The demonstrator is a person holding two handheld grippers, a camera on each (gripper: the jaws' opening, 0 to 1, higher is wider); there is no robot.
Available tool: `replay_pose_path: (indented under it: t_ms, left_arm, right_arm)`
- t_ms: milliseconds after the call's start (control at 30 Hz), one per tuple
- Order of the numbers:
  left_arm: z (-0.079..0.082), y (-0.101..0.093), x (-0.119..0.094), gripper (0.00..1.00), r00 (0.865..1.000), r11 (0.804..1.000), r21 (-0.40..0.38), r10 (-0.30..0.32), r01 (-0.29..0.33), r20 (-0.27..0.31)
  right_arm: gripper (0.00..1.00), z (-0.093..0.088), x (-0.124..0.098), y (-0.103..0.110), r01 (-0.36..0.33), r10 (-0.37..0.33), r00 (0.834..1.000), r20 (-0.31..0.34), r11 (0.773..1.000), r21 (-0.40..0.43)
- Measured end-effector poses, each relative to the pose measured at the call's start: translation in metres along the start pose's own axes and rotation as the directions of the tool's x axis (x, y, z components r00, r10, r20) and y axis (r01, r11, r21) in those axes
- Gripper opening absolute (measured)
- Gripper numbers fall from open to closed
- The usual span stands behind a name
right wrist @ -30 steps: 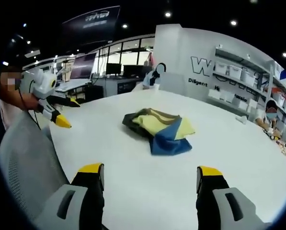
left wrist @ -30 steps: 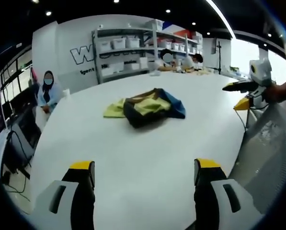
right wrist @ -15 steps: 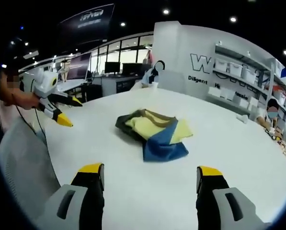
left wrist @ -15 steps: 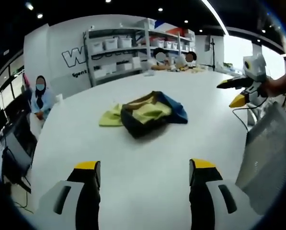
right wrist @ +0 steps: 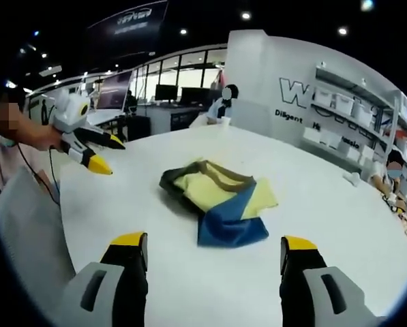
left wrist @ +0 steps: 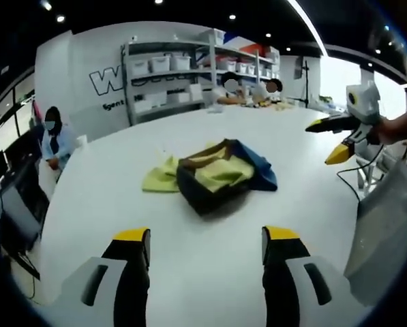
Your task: Fold the garment on the visible template until the final outline fits inside the template.
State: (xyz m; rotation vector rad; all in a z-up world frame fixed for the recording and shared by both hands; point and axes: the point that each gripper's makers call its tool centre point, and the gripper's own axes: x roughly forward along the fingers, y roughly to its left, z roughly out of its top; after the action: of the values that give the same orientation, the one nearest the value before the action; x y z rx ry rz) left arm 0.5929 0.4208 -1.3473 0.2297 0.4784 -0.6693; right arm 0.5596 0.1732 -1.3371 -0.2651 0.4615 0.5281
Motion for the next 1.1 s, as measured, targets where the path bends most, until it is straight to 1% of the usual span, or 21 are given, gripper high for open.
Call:
replay_pose_path:
  t_ms: [200, 367, 567, 667, 767, 933, 1100]
  left_arm:
    - [0.009, -0.001, 0.01, 0.68, 1.0, 1.0, 0.015, -0.016, 0.016, 0.001]
    - [0.024, -0.004, 0.022, 0.69, 0.999, 0.999, 0.032, -0.031, 0.031, 0.014]
    - [0.037, -0.005, 0.031, 0.7, 0.999, 0.999, 0.027, -0.039, 0.038, 0.027]
    - [0.041, -0.004, 0.035, 0.7, 0.999, 0.999, 0.025, -0.041, 0.04, 0.029]
    - [0.042, -0.003, 0.04, 0.7, 0.999, 0.999, 0.026, -0.043, 0.042, 0.026]
    - [0.043, 0.001, 0.046, 0.71, 0.999, 0.999, 0.0, -0.046, 0.046, 0.022]
    - [0.046, 0.006, 0.052, 0.71, 0.999, 0.999, -0.011, -0.045, 0.045, 0.019]
  right_arm:
    - [0.77, 0.002, 0.013, -0.006, -0.017, 0.016, 1.0, -0.015, 1.0, -0.021]
    - [0.77, 0.007, 0.022, -0.013, -0.022, 0.022, 1.0, -0.013, 1.0, -0.018]
    - [0.76, 0.013, 0.03, -0.022, -0.022, 0.022, 1.0, -0.014, 1.0, -0.021]
    - [0.76, 0.014, 0.033, -0.026, -0.019, 0.019, 1.0, -0.012, 1.0, -0.021]
    - [0.76, 0.014, 0.036, -0.029, -0.016, 0.016, 1.0, -0.013, 1.0, -0.011]
    - [0.76, 0.012, 0.041, -0.033, -0.014, 0.014, 1.0, -0.015, 1.0, 0.003]
    - [0.76, 0.014, 0.046, -0.038, -0.015, 0.015, 1.0, -0.009, 0.999, 0.035]
